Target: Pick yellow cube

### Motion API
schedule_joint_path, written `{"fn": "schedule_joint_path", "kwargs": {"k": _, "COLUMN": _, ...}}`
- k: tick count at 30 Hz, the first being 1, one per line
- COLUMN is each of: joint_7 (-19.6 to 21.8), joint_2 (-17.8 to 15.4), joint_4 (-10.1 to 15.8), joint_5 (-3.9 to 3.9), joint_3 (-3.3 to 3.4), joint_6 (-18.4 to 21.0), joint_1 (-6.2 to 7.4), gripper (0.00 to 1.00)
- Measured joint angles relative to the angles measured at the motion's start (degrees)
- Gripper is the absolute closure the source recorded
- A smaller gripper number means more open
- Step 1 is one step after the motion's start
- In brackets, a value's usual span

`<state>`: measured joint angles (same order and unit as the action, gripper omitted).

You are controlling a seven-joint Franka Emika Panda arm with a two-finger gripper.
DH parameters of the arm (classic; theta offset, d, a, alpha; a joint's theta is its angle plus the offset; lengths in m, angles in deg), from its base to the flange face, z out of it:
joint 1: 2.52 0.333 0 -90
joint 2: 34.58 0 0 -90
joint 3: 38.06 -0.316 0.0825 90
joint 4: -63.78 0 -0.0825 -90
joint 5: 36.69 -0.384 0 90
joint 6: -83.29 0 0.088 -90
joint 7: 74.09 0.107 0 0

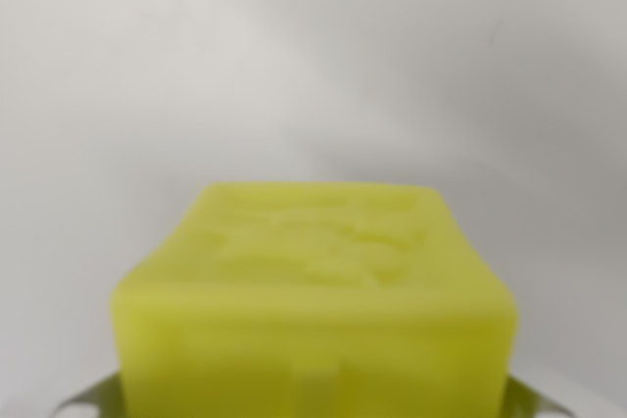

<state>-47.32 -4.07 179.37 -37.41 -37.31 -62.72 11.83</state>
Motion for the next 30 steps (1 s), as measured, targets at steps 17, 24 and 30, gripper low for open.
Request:
{"fn": "schedule_joint_path", "kwargs": {"k": 17, "joint_7": 0.1, "joint_2": -5.0, "joint_4": 0.4, "joint_5": 0.16, "joint_3": 0.00, "joint_6": 4.6, "joint_1": -0.02, "gripper": 1.00}}
{"fn": "schedule_joint_path", "kwargs": {"k": 24, "joint_7": 0.1, "joint_2": -6.9, "joint_4": 0.3, "joint_5": 0.22, "joint_3": 0.00, "joint_6": 6.6, "joint_1": -0.02, "gripper": 1.00}}
{"fn": "schedule_joint_path", "kwargs": {"k": 30, "joint_7": 0.2, "joint_2": -8.4, "joint_4": 0.2, "joint_5": 0.26, "joint_3": 0.00, "joint_6": 8.3, "joint_1": -0.03, "gripper": 1.00}}
